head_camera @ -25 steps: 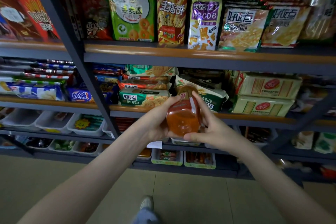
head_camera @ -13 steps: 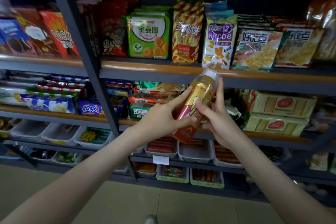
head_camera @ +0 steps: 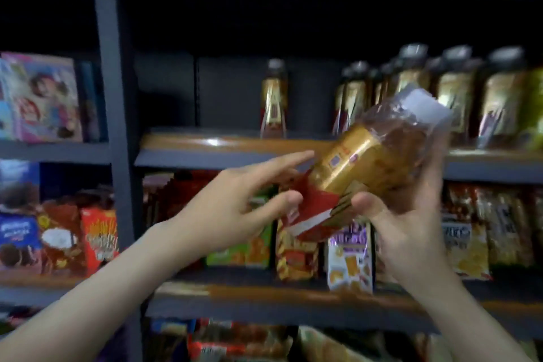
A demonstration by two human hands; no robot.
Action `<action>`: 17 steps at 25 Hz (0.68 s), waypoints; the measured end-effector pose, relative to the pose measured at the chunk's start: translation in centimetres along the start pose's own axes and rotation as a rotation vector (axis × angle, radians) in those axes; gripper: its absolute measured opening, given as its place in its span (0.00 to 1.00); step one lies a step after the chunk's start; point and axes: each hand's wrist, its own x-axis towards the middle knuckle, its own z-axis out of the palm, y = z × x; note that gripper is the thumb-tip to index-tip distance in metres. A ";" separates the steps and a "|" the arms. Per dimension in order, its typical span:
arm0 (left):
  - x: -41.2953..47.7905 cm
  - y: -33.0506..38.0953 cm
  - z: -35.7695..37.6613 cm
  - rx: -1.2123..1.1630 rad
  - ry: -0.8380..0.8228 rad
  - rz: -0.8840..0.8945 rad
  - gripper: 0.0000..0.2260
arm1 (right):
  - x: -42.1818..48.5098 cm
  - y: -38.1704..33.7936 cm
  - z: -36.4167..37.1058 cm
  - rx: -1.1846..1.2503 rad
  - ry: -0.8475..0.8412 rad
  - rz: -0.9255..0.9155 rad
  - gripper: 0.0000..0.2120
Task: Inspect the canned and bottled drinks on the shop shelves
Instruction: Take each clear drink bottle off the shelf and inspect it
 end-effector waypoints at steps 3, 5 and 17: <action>4.3 -2.0 -3.9 0.202 0.264 0.037 0.21 | 7.5 -0.9 0.2 -0.205 0.089 -0.273 0.47; 6.1 -4.0 -5.1 0.359 0.334 -0.017 0.20 | 11.3 -0.4 0.2 -0.337 0.138 -0.268 0.49; 9.3 -12.0 -5.6 0.523 0.215 -0.210 0.18 | 22.2 7.1 -0.4 -0.981 -0.178 0.403 0.50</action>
